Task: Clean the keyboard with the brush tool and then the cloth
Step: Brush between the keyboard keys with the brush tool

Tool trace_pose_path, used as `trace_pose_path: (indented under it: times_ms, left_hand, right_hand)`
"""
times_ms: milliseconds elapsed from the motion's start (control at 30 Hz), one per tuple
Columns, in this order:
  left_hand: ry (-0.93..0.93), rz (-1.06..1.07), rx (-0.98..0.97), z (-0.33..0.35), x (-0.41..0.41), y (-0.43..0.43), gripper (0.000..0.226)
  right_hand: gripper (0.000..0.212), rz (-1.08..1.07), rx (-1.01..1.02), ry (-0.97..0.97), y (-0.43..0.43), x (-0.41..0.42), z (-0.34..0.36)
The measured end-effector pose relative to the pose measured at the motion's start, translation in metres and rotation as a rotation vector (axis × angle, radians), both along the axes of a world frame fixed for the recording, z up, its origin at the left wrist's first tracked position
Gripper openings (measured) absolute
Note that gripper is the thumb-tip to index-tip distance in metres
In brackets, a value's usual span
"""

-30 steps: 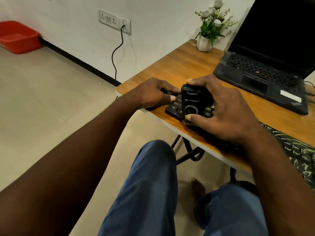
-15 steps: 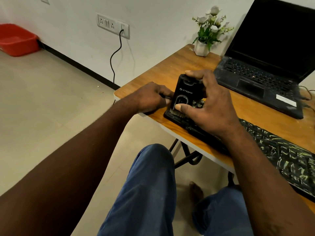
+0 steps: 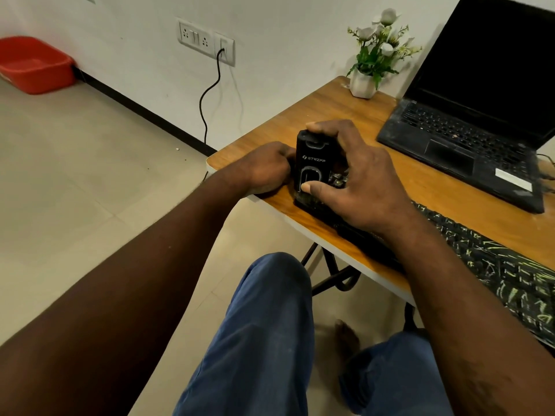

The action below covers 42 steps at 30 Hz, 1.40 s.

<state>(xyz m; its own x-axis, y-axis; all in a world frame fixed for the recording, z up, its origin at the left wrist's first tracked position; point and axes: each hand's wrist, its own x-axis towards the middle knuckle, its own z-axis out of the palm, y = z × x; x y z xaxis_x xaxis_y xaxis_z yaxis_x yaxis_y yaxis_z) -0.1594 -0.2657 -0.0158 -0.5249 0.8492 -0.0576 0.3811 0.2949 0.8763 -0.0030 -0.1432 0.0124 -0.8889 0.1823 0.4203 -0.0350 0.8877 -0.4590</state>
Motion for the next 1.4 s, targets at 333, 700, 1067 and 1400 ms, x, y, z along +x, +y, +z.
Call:
trace_pose_path:
  times_ms: [333, 700, 1067, 1400]
  left_hand:
    - [0.001, 0.028, -0.010, 0.000, 0.002, 0.000, 0.046]
    - [-0.044, -0.021, 0.019, -0.001, 0.002, 0.001, 0.057]
    - [0.347, 0.024, -0.016, -0.024, 0.004, 0.004, 0.052]
    - [0.573, 0.016, -0.130, -0.027, 0.002, 0.011, 0.063]
  right_hand:
    - [0.078, -0.042, 0.049, -0.008, 0.004, -0.005, 0.003]
    - [0.077, -0.179, 0.065, 0.029, 0.020, -0.006, 0.005]
    - [0.076, -0.255, -0.159, 0.037, 0.044, 0.000, 0.008]
    - [0.084, -0.337, -0.089, 0.018, 0.062, -0.018, 0.010]
